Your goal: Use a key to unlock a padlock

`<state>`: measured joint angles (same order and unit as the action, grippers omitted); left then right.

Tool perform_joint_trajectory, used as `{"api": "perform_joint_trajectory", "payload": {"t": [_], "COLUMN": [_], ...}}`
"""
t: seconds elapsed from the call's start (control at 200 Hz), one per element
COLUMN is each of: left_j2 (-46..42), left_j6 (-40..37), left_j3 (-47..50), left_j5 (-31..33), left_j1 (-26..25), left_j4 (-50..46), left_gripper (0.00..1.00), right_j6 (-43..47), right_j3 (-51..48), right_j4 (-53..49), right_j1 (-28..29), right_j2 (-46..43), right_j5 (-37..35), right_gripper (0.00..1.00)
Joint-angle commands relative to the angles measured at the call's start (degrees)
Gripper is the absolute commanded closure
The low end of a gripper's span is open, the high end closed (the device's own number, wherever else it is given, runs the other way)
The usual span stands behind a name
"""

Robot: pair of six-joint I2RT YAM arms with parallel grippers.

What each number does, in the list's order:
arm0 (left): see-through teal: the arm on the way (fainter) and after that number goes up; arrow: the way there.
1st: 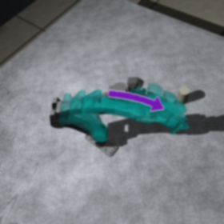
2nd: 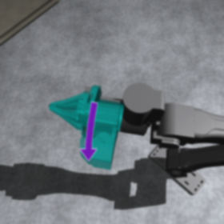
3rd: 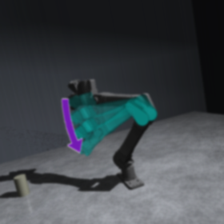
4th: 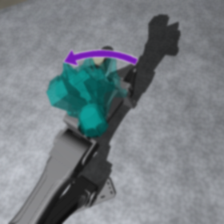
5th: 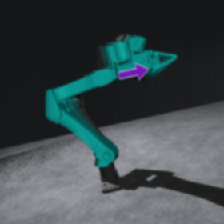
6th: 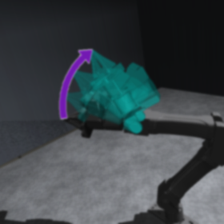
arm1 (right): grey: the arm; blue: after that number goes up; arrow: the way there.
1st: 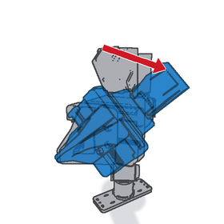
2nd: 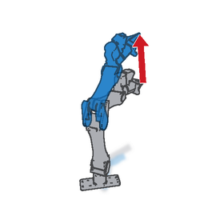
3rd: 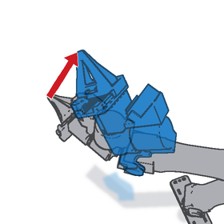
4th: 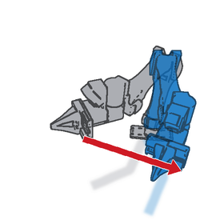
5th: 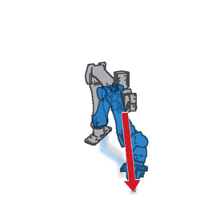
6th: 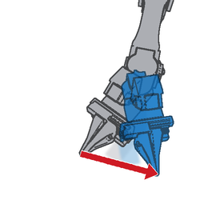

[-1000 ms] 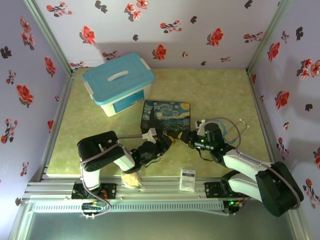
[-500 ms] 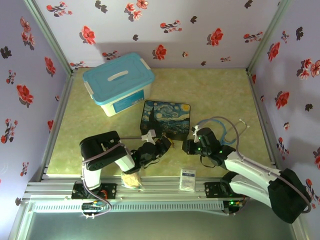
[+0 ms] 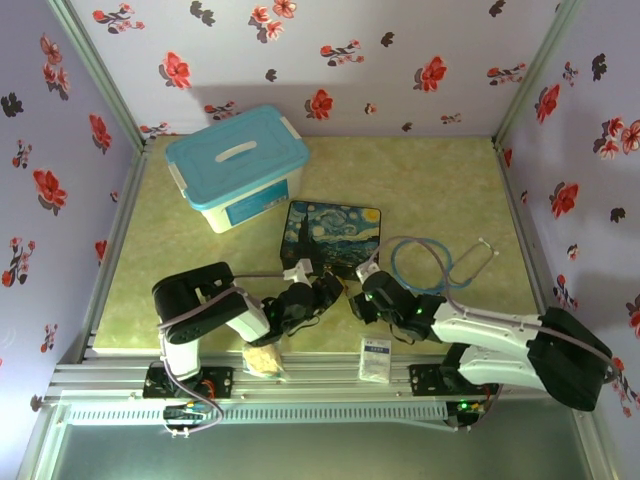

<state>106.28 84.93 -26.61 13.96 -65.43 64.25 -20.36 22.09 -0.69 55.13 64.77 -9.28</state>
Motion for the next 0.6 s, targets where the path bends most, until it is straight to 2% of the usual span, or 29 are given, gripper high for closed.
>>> {"api": "perform_joint_trajectory", "payload": {"t": [0.0,0.19,0.595], "left_j2": [-0.32,1.72,0.84], "left_j6": [-1.05,0.39,-0.11], "left_j3": [-0.11,1.32,0.64], "left_j5": [-1.41,-2.52,-2.9], "left_j1": [-0.25,-0.14,0.19], "left_j4": [-6.52,-2.32,-3.1], "left_gripper": [1.0,1.0,1.0], "right_j6": [2.61,2.7,7.82], "right_j3": [1.08,-0.01,0.68], "right_j4": [3.25,6.7,8.46], "right_j1": [0.35,0.86,6.77], "right_j2": [2.54,5.09,8.93], "right_j5": [-3.64,-0.46,-5.97], "right_gripper": [0.66,0.66,0.67]}}
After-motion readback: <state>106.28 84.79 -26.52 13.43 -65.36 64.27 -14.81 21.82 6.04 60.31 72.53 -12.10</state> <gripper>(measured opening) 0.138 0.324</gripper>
